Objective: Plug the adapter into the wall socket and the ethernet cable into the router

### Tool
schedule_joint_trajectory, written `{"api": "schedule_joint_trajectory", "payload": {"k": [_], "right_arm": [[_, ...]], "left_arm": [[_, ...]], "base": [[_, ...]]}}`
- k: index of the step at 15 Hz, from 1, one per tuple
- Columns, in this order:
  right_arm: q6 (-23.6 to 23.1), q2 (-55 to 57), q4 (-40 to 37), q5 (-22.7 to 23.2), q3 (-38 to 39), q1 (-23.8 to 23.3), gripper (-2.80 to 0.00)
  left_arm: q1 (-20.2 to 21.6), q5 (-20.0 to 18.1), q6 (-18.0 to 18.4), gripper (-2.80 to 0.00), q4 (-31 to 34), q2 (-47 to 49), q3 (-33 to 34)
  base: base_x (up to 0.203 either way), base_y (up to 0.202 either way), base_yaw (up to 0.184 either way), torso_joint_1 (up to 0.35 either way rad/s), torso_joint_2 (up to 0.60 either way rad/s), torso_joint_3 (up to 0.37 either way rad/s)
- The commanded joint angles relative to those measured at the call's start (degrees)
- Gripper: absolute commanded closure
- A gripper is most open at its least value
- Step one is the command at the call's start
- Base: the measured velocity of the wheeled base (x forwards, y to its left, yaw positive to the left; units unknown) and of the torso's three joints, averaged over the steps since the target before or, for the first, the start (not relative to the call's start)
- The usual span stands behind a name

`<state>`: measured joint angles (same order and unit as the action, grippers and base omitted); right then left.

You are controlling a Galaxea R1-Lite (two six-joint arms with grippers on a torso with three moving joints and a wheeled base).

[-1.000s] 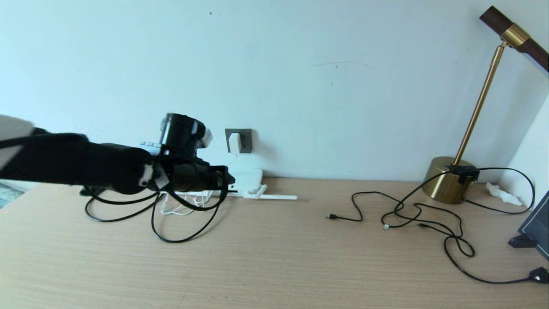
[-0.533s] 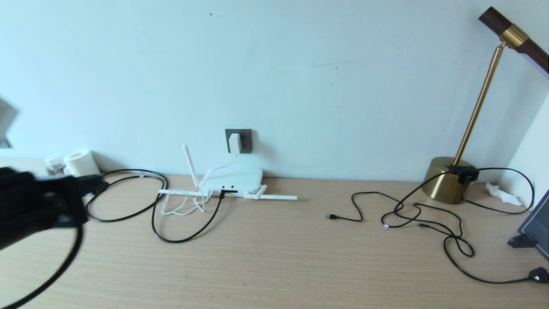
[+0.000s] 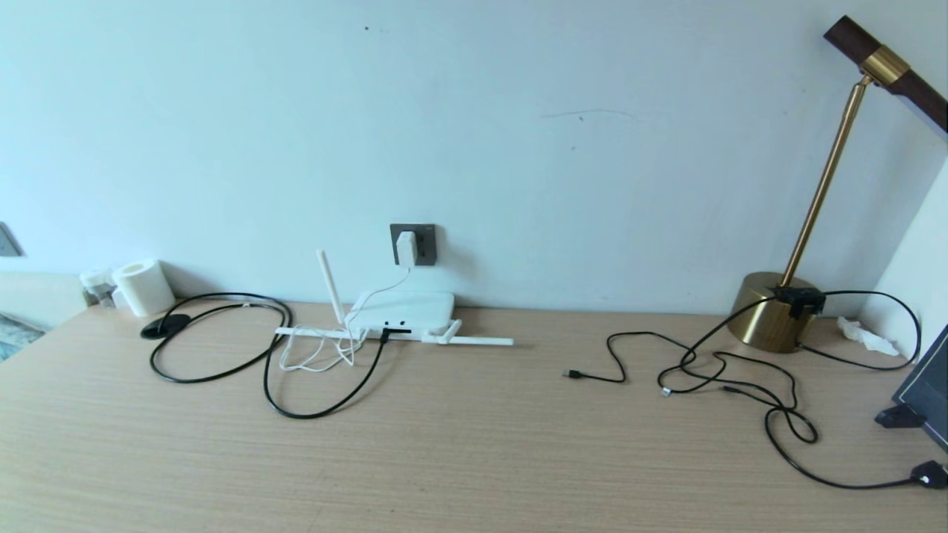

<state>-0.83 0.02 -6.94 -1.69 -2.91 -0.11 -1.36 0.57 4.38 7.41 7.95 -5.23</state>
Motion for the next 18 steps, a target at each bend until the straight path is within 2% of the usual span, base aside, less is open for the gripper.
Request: {"api": "schedule_joint_trajectory", "payload": {"k": [1,3,7,18], "right_arm": [[-0.5,0.06,-0.01,0.17,0.1,-0.07,0.0],[0.41,0.06,-0.06,0.38,-0.07,0.01,0.0],[1.55,0.06,-0.01,0.02,-0.04,0.0,0.0],[2.5,0.05,1.84,-0.16,0.72,-0.05,0.0]], "left_arm": [[1.07,-0.58,-0.3,0.0,-4.9,-8.21,3.91],[1.19,-0.48,-0.53,0.0,-5.13,-8.04,4.17],[1.19,-0.31,-3.75,0.0,-5.65,-8.04,4.35],[1.19,-0.31,-3.76,0.0,-5.67,-8.04,4.35]], "base": [[0.0,0.0,0.0,0.0,0.0,0.0],[0.0,0.0,0.0,0.0,0.0,0.0],[0.0,0.0,0.0,0.0,0.0,0.0],[0.0,0.0,0.0,0.0,0.0,0.0]]}}
